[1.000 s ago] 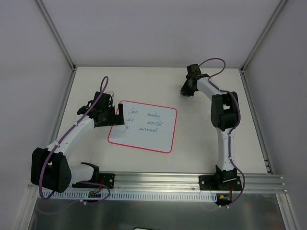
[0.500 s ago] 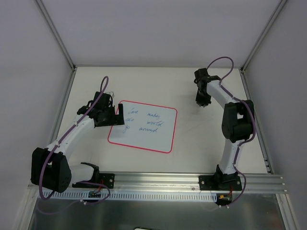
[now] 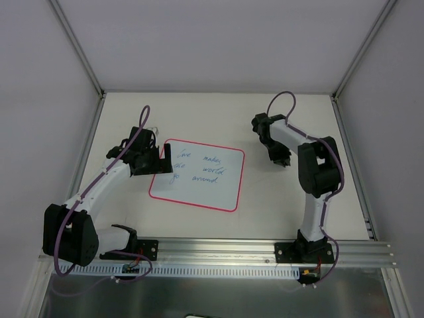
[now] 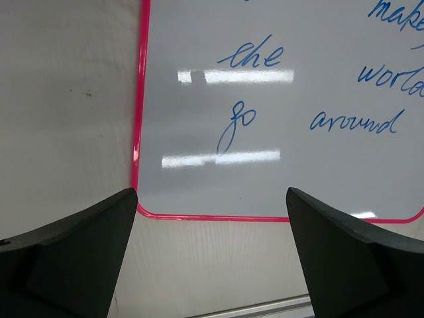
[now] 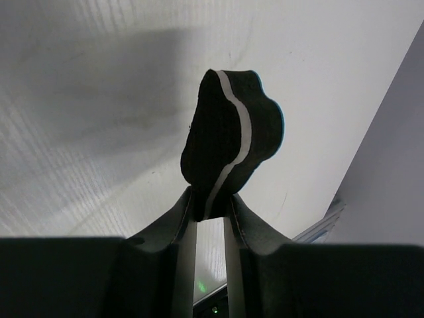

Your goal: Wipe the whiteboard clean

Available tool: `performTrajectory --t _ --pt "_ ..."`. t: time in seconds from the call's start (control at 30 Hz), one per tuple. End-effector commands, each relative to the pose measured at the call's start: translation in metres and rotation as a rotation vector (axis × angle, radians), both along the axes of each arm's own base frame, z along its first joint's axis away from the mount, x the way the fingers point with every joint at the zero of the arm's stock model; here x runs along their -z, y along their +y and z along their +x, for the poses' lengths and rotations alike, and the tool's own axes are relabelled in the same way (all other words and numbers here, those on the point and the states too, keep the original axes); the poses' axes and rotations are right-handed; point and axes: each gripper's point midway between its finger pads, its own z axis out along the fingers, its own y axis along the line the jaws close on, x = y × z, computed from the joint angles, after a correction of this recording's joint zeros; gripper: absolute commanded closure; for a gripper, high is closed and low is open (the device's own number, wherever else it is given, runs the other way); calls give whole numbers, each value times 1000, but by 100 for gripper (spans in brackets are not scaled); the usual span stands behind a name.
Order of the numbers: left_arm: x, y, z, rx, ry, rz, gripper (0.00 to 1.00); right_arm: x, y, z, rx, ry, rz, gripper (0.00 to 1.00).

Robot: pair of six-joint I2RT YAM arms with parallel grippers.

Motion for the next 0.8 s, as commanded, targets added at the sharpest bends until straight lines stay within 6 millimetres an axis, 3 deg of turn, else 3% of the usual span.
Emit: performTrajectory --t 0.0,0.13,0.33,0.57,0.77 --pt "-12 -2 3 17 -25 -18 2 3 -2 -8 -50 70 -92 80" --pt "-11 -1 2 12 -23 -13 2 13 8 -11 -85 110 -110 78" --pt "-10 -1 1 10 -23 -13 2 18 25 -10 -142 136 -89 64" --pt "-10 0 2 4 -22 -11 1 8 55 -4 -171 99 22 44" --pt "-12 1 5 0 -29 -7 1 -6 71 6 -154 5 139 43"
